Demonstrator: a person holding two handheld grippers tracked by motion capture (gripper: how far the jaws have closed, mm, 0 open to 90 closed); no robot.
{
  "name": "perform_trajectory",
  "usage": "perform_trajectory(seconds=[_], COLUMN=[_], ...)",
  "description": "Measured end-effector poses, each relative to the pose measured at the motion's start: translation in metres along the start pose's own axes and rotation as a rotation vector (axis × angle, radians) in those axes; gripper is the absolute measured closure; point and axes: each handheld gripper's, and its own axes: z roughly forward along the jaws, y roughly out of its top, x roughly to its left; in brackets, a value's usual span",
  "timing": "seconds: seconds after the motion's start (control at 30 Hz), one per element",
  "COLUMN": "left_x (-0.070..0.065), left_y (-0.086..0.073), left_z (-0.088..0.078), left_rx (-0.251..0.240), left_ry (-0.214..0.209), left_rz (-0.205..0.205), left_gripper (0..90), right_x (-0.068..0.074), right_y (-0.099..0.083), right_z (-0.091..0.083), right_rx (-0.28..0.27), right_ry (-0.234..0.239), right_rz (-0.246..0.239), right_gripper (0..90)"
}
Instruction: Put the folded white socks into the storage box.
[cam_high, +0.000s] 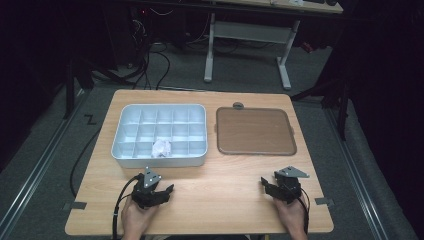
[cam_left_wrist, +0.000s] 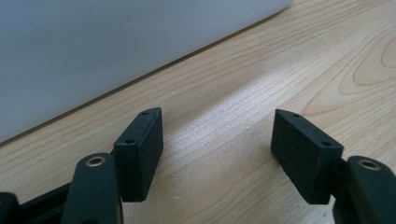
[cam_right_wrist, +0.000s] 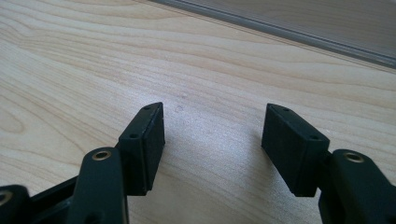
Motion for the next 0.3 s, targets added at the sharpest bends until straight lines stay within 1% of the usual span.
perform_trajectory(seconds=[0.3], left_x=[0.0002], left_y=[0.0004], left_z=[0.0], left_rx=[-0.001], left_ry=[0.001], left_rz=[-0.004], left_gripper=[35.5], right_x=[0.0001], right_y=[0.0], right_z=[0.0], right_rx=[0.0], right_ry=[0.001], right_rz=[0.0], right_gripper=[39.6])
